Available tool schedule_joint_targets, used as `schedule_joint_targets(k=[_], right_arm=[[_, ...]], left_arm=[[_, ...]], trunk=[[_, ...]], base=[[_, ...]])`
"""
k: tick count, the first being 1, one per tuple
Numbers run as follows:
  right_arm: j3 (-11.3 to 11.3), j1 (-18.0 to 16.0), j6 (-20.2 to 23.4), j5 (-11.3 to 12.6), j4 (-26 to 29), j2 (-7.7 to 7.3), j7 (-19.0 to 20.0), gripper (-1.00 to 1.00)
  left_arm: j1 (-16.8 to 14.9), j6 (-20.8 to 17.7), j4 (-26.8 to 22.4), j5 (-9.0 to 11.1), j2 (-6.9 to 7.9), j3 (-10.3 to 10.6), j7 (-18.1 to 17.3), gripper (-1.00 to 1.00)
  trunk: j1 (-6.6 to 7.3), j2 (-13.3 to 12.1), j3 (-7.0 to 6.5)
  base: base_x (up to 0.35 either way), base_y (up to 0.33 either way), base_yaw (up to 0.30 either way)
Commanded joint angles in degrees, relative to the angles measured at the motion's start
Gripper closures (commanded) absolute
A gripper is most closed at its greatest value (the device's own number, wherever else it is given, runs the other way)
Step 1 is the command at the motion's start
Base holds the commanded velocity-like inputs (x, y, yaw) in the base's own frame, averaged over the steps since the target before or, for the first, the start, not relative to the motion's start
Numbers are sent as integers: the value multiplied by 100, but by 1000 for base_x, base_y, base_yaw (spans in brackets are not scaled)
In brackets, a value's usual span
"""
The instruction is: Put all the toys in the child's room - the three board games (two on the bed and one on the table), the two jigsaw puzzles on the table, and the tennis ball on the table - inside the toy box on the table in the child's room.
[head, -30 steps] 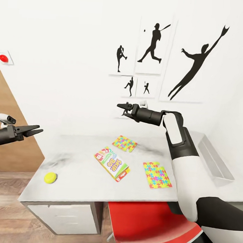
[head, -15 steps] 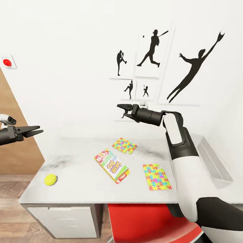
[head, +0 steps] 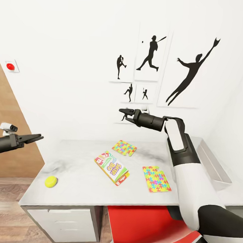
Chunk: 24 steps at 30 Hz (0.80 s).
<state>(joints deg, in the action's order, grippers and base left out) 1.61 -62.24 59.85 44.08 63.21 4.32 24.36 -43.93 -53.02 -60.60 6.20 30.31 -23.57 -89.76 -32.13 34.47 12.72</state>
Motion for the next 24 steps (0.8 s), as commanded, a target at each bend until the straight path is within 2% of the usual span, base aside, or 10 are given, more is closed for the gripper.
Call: schedule_joint_targets(k=[1, 6, 14, 16, 24], right_arm=[[-9, 39, 15, -59, 18, -2, 58, -100], [-18, 201, 15, -58, 45, -17, 65, -100], [-22, 326, 15, -66, 59, -27, 68, -100], [-24, 374, 15, -71, 92, -22, 61, -100], [-12, 397, 15, -108, 258, -19, 40, -100]], left_arm=[[47, -41, 2, -4, 2, 1, -24, -100], [237, -12, 4, -2, 2, -1, -24, -100], [363, -7, 20, -3, 2, -6, -24, -100], [585, -7, 76, 3, 2, -12, -24, -100], [822, 8, 146, 3, 0, -7, -24, -100]], trunk=[[-2, 8, 0], [-2, 8, -47], [-2, 8, -74], [-2, 8, -75], [-2, 8, -76]], base=[[0, 0, 0], [0, 0, 35], [0, 0, 34], [0, 0, 5], [0, 0, 0]])
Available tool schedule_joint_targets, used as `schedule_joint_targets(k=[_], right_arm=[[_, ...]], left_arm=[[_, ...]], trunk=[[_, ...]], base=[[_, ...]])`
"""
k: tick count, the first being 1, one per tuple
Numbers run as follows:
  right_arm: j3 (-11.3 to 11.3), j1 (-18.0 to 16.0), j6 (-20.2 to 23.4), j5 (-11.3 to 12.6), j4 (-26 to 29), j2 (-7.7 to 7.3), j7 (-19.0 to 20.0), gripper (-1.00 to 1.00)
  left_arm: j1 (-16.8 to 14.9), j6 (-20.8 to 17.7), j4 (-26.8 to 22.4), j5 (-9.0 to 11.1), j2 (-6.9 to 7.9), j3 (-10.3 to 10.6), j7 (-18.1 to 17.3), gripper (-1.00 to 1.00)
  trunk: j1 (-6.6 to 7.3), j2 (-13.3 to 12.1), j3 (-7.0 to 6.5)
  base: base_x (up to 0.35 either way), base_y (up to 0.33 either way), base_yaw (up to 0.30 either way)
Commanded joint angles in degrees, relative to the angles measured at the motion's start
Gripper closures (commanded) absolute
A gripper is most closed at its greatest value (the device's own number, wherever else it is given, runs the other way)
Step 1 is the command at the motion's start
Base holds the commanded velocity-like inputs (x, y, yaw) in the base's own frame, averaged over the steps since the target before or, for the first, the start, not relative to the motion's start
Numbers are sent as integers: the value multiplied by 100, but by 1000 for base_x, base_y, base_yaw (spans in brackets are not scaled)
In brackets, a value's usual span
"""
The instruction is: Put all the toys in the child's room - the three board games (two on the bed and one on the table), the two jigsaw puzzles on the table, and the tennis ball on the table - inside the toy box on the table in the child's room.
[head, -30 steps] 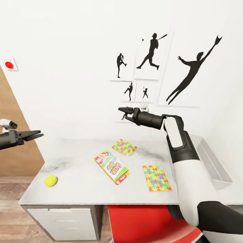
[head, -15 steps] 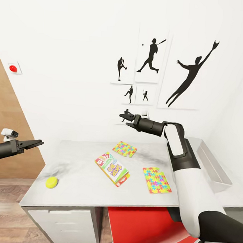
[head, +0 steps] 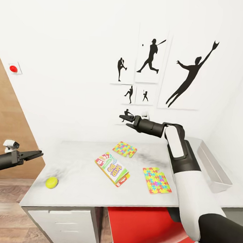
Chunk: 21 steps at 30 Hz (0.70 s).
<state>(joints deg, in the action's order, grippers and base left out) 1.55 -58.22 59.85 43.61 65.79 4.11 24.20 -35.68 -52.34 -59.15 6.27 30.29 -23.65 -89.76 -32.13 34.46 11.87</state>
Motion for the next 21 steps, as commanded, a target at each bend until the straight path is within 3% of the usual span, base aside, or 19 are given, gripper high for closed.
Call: schedule_joint_targets(k=[1, 10, 16, 17, 21], right_arm=[[-7, -1, 15, -71, 33, 2, 49, -100], [28, 27, 15, -92, 37, 30, -154, -100], [30, 7, 15, -60, -541, 119, -1577, -100], [28, -25, 15, -43, -744, 150, -1951, -100], [13, -251, 11, -26, -1245, 307, -2758, -100]], left_arm=[[57, -39, 52, -3, 0, 0, -24, -100], [239, 342, 413, 24, -1, -14, -24, -100], [253, 402, 475, 20, 13, -293, -24, -100], [253, 404, 478, 13, 16, -379, -24, -100], [260, 407, 481, -3, 19, -540, -24, -100]], trunk=[[-2, 9, 10], [-2, 9, 10], [-2, 9, 10], [-2, 9, 10], [-2, 9, 10]], base=[[0, 0, 0], [0, 0, 0], [0, 0, 0], [0, 0, 0], [0, 0, 0]])
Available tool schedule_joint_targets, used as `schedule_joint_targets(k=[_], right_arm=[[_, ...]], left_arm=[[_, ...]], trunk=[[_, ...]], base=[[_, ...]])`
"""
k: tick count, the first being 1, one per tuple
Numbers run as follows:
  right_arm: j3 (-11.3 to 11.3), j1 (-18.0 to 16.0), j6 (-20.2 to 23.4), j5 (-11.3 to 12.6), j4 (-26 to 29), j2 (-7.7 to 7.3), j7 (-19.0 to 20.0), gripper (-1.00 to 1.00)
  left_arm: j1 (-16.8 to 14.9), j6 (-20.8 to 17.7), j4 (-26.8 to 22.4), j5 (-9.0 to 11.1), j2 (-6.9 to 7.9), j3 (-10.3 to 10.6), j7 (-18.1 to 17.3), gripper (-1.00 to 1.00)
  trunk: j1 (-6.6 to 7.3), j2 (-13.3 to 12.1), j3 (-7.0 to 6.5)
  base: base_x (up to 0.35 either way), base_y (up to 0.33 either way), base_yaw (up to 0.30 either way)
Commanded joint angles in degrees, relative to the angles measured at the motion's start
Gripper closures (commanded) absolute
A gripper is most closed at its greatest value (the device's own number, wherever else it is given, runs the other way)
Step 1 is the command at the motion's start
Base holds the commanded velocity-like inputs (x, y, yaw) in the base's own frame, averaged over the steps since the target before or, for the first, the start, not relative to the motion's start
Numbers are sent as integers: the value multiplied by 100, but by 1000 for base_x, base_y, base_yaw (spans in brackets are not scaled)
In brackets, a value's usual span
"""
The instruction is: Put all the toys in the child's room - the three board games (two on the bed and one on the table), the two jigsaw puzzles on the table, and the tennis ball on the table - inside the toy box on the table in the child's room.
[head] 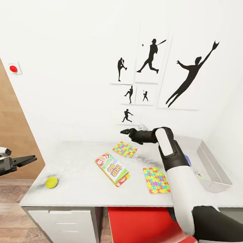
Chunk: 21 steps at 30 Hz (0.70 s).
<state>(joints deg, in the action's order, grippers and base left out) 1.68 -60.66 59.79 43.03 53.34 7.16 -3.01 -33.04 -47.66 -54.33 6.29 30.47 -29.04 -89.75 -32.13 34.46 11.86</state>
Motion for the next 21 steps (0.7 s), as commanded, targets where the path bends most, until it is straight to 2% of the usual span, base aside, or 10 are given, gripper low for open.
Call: schedule_joint_targets(k=[1, 6, 10, 14, 21], right_arm=[[-3, -119, 13, 34, -213, 52, -310, -100], [-11, -413, -1, 43, -698, 131, -988, -100], [-16, -565, -9, 50, -857, 191, -1472, -100], [-18, -604, -5, 46, -898, 282, -1729, -100], [-10, -615, -1, 7, -927, 284, -1922, -100]], left_arm=[[-3, -60, 1, -8, 2, -38, -25, -100], [-2, -60, 1, -13, 4, -91, -25, -100], [-1, -59, 2, -19, 30, -106, -25, -100], [-1, -59, 6, -20, 78, -109, -25, -100], [-1, -59, 16, -15, 159, -111, -25, -100]], trunk=[[-2, 9, 10], [-2, 9, 10], [-2, 9, 10], [-2, 9, 10], [-2, 9, 10]], base=[[0, 0, 0], [0, 0, 0], [0, 0, 0], [0, 21, 0], [0, 155, 0]])
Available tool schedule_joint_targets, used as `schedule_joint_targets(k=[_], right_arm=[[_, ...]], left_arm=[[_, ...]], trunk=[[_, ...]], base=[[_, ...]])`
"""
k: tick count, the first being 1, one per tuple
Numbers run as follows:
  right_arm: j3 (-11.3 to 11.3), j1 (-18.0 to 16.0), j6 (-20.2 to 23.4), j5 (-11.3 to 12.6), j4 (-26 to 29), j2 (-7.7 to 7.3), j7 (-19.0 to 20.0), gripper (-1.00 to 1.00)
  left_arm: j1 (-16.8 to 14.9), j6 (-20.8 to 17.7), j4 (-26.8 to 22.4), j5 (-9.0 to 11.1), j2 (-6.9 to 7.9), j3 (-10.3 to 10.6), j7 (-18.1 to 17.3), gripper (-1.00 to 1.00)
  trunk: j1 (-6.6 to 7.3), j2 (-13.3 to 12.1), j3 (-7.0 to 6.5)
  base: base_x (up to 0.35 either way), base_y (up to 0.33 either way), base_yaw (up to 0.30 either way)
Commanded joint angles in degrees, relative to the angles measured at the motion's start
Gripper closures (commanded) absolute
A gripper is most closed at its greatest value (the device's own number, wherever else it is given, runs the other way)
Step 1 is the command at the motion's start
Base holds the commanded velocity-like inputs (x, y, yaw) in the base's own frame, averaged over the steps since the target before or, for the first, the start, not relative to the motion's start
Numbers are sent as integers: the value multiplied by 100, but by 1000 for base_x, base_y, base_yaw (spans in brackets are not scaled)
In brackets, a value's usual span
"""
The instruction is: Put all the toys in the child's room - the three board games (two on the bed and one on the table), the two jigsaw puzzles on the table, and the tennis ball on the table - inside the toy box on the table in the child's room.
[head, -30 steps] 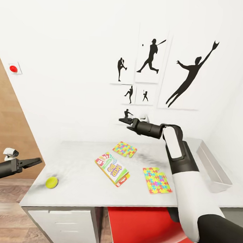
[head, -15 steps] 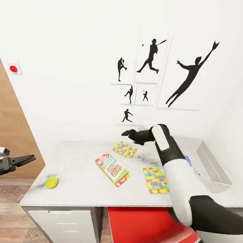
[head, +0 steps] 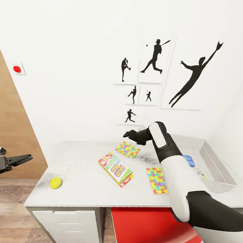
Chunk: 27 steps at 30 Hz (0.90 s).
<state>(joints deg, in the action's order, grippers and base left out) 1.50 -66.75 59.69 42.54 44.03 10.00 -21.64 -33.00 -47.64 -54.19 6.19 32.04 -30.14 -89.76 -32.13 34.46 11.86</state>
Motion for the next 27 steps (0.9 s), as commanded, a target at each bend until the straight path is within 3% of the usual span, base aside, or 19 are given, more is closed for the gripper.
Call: schedule_joint_targets(k=[1, 21, 27], right_arm=[[10, -5, 10, 52, 3, 0, -65, -100], [-12, 4, 31, 81, 24, -16, -76, -100], [-64, -192, -52, 49, 218, 0, -205, -100]], left_arm=[[-4, -61, 4, -2, 6, 0, -24, -100], [4, -52, 40, -3, 47, -6, -24, -100], [-19, -83, -77, -8, -106, -68, -24, -100]], trunk=[[-2, 9, 10], [-2, 9, 10], [-2, 9, 10]], base=[[0, 86, 0], [0, 144, 0], [0, 0, 0]])
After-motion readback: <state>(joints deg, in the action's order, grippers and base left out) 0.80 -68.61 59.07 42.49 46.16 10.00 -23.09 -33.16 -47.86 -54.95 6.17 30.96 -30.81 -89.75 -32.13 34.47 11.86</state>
